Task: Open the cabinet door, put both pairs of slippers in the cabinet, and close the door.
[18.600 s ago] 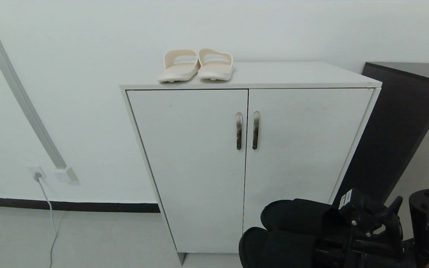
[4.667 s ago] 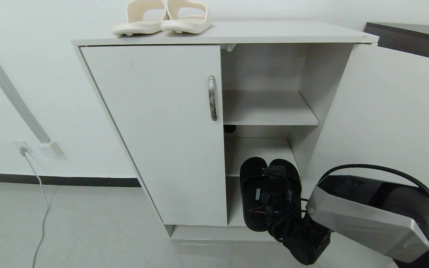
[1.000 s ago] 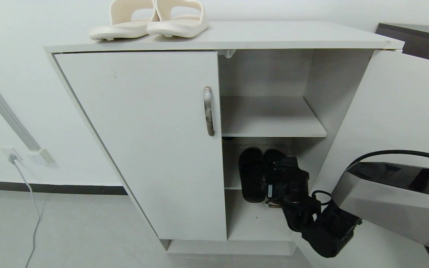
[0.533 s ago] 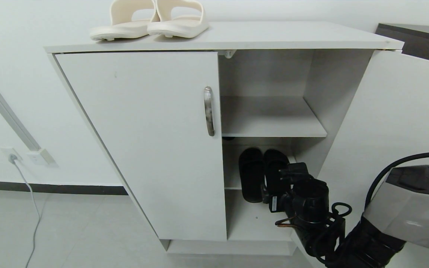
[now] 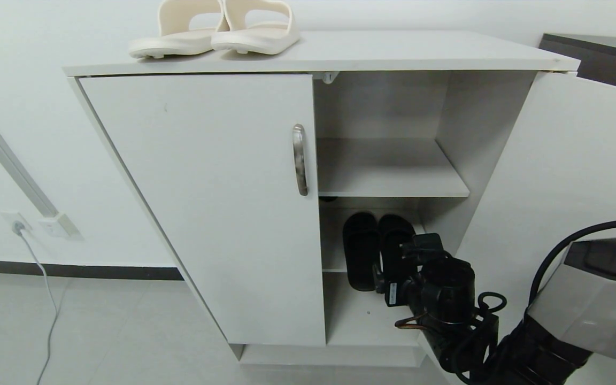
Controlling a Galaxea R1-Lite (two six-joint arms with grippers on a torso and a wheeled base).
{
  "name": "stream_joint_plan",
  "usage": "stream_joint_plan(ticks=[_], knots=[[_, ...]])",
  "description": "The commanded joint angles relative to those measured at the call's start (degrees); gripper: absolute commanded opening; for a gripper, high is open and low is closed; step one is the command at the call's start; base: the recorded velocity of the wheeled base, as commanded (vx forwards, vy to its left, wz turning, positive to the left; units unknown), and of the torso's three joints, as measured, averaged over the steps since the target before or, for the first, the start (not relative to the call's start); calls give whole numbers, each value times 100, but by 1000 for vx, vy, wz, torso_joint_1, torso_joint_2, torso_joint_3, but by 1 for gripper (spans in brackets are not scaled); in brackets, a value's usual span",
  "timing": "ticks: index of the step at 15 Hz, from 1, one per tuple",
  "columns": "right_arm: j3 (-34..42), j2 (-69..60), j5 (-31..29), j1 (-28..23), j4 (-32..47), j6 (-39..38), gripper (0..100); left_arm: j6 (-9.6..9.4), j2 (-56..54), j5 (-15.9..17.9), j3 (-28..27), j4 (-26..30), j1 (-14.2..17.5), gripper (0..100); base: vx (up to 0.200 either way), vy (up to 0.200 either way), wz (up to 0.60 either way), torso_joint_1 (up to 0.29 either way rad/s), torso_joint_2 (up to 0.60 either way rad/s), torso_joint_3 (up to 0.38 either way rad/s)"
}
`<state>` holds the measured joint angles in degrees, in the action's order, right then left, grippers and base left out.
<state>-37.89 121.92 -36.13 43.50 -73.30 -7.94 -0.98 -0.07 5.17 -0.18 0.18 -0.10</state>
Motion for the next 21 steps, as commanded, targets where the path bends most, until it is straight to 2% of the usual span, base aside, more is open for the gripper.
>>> stream_joint_plan(ticks=[1,8,21], knots=[[45,-1,1,10,-9,3,100,1,7,2,1,-1,1,0,-200,0,0,2,2,7],[124,-1,1,54,-132,20,100,10,7,2,1,-1,1,0,-200,0,0,2,3,0],[194,78,-8,63,-220,20,100,1,7,2,1,-1,1,0,0,0,0,0,0,0]])
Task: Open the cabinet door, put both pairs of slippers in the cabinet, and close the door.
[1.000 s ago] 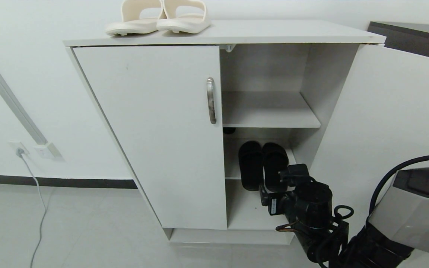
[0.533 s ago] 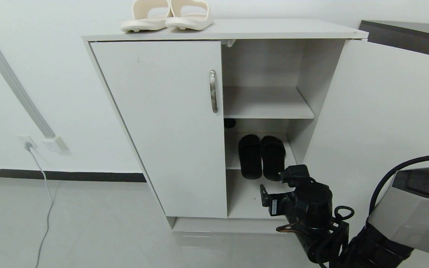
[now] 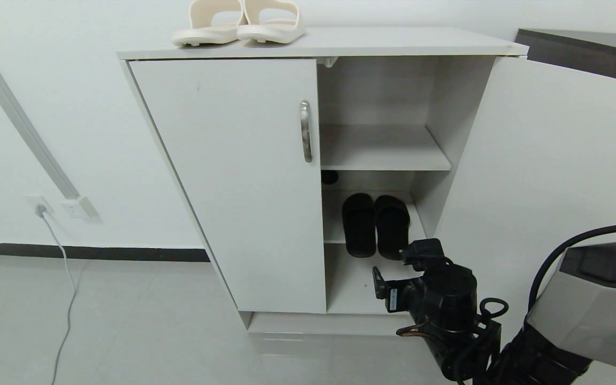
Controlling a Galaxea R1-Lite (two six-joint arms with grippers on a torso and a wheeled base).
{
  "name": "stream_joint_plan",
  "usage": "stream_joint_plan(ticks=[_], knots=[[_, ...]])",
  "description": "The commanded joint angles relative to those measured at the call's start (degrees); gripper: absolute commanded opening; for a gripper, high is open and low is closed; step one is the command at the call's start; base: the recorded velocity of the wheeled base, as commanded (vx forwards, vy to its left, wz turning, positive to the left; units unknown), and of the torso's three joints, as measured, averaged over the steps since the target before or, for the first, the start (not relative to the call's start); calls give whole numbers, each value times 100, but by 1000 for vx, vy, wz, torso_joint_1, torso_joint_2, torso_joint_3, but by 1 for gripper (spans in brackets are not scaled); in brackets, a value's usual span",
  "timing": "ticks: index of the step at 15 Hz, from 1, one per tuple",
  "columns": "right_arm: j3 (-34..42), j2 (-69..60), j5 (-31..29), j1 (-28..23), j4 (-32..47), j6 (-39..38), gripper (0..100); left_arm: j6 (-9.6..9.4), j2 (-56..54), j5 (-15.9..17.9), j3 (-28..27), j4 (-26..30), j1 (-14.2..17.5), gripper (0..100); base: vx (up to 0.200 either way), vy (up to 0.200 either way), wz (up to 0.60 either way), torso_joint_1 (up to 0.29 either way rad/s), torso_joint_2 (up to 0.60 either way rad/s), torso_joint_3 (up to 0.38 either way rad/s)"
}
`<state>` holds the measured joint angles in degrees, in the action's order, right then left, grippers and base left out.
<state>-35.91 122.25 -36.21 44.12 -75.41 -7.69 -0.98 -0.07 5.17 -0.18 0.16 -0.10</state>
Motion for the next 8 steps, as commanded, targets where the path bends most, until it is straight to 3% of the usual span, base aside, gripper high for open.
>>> stream_joint_plan(ticks=[1,8], knots=[[-3,45,0,0,-9,-4,100,1,7,2,1,2,1,0,0,0,0,0,0,0],[5,45,-9,9,-9,5,100,-8,7,10,1,2,1,0,0,0,0,1,1,24]])
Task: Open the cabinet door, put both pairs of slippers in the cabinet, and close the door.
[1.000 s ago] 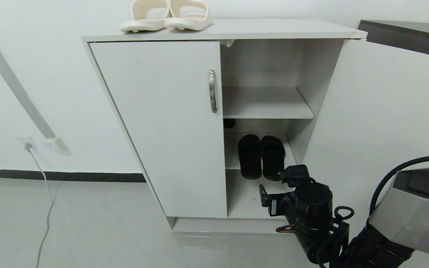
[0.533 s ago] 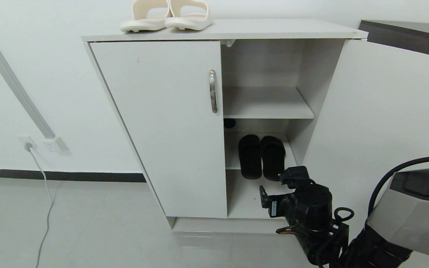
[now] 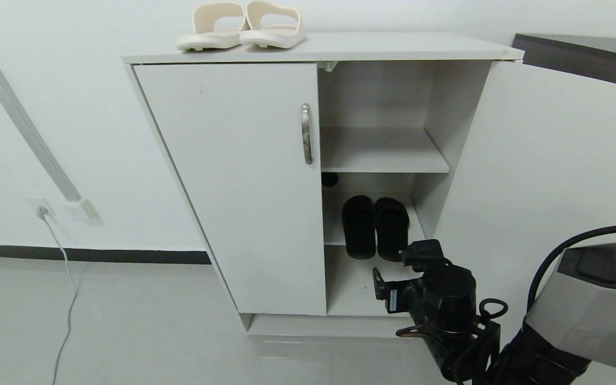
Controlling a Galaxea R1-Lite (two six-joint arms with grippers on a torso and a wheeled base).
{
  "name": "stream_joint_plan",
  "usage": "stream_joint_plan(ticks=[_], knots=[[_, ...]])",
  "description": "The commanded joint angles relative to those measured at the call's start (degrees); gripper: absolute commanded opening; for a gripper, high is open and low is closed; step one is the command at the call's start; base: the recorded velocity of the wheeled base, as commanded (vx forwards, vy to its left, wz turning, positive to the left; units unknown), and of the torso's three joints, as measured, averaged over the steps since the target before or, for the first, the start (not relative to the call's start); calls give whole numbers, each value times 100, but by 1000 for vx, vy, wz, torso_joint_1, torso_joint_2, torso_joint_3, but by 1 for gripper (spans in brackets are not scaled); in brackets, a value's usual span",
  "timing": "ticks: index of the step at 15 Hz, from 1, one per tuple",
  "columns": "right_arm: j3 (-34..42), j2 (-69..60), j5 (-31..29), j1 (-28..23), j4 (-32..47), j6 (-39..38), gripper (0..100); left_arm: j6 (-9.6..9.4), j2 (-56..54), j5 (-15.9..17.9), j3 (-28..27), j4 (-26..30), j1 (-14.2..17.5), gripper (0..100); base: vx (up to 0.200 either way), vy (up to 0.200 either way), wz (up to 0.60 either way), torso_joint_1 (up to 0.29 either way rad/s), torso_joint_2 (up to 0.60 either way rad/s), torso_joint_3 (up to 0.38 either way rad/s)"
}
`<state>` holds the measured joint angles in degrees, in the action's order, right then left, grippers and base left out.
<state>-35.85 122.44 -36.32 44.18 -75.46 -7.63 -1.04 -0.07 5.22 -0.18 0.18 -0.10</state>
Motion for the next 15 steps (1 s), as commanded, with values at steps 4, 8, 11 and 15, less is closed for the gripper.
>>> stream_joint_plan(ticks=[4,8,11,15], knots=[[8,34,2,3,-48,7,100,-2,7,-3,1,-1,1,0,0,0,0,4,4,178],[61,43,2,3,-57,7,100,-2,7,-3,1,-1,1,0,0,0,0,0,1,188],[78,60,2,3,-171,7,100,-11,7,6,1,-1,1,0,0,0,0,-1,1,30],[158,60,2,3,-224,34,100,-2,7,-3,1,-1,1,0,0,0,0,0,0,0]])
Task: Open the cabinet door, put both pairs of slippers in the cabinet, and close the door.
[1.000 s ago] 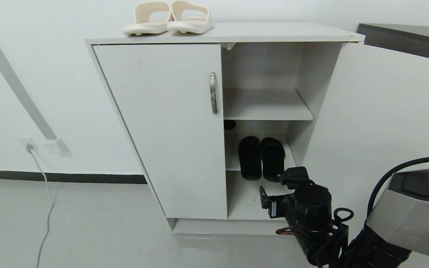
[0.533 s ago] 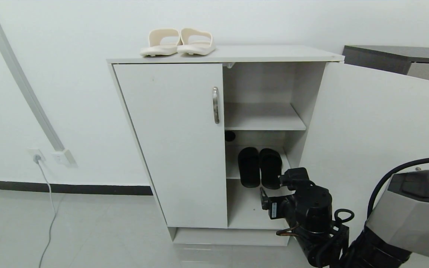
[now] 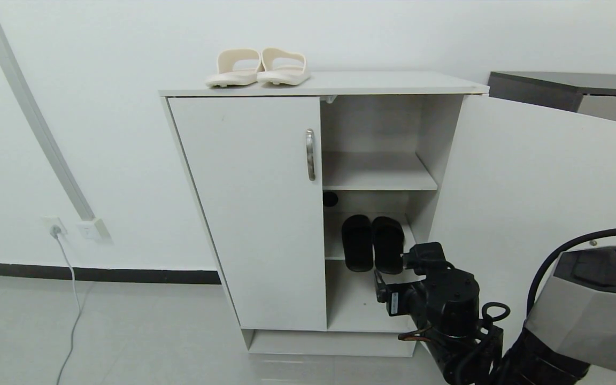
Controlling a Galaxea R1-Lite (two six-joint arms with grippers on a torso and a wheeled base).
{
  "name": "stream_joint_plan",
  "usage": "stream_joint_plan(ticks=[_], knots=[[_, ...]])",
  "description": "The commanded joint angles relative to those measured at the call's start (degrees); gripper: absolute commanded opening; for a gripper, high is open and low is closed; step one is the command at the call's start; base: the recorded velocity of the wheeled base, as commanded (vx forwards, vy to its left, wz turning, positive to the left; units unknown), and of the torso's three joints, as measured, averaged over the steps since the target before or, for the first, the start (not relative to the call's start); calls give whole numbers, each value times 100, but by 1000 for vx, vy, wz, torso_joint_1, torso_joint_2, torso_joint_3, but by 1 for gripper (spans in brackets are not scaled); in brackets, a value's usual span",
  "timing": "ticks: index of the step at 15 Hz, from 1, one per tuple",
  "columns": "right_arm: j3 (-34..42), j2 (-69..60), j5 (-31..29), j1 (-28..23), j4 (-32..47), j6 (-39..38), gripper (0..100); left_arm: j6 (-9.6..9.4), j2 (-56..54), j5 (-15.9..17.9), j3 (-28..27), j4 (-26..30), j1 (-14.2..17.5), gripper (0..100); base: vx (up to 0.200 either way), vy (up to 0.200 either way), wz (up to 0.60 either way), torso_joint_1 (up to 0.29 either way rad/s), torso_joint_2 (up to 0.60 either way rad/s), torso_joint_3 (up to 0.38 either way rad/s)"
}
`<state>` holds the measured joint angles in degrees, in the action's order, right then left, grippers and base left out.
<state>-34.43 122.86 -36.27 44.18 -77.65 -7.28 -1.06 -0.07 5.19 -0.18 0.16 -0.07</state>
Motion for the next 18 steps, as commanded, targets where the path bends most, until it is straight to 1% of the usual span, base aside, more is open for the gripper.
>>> stream_joint_plan(ticks=[1,6,10,18], knots=[[15,19,-3,3,-22,-2,100,1,7,-1,1,2,-1,0,0,0,0,0,0,0],[15,28,-3,3,-22,-2,100,1,7,-1,1,2,-1,0,0,0,0,0,0,0],[15,107,-3,3,-145,-2,100,1,7,-1,1,2,-1,0,0,200,0,5,2,2],[24,107,-3,3,-154,-2,100,1,7,-1,1,2,-1,0,0,200,0,4,0,4]])
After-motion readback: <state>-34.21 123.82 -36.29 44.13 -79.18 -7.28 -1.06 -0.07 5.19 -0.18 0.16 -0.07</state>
